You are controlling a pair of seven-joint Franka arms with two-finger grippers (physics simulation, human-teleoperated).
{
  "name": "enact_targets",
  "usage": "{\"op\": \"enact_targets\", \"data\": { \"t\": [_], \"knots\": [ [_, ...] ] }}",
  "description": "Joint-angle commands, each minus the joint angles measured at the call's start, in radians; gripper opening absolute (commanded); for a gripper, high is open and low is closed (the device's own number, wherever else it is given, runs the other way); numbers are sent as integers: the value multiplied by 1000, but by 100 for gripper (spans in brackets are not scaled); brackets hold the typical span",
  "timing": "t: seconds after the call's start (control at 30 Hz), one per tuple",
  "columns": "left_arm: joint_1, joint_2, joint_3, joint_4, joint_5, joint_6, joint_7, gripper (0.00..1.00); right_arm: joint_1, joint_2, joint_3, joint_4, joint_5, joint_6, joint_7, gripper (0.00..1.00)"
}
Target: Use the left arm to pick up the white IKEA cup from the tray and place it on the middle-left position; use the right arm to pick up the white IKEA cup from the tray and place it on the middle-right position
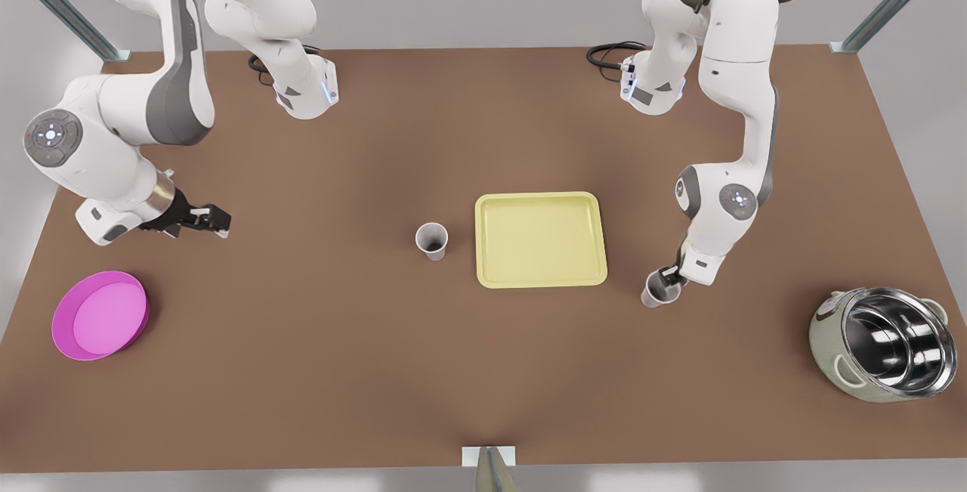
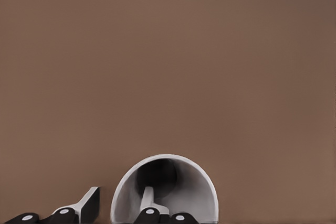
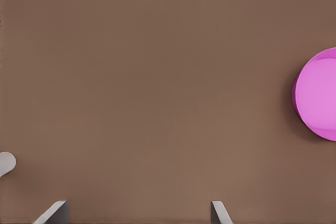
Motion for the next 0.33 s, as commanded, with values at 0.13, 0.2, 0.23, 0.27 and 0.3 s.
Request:
{"op": "enact_targets", "data": {
  "t": [0.13,0.2,0.23,0.27,0.3],
  "knots": [
    [-4,-303,36,309,200,-795,93,100,2,0,0,-1,1,2,-161,100],
    [-6,-295,30,594,192,-1125,96,100,2,0,0,-1,1,2,-162,100],
    [-8,-291,23,595,194,-1132,97,100,2,0,0,-1,1,2,-162,100],
    [-6,-292,13,597,194,-1132,97,100,2,0,0,-4,1,2,-162,100],
    [-6,-292,13,600,194,-1132,97,100,2,1,0,-6,1,4,-162,100]
  ]
}}
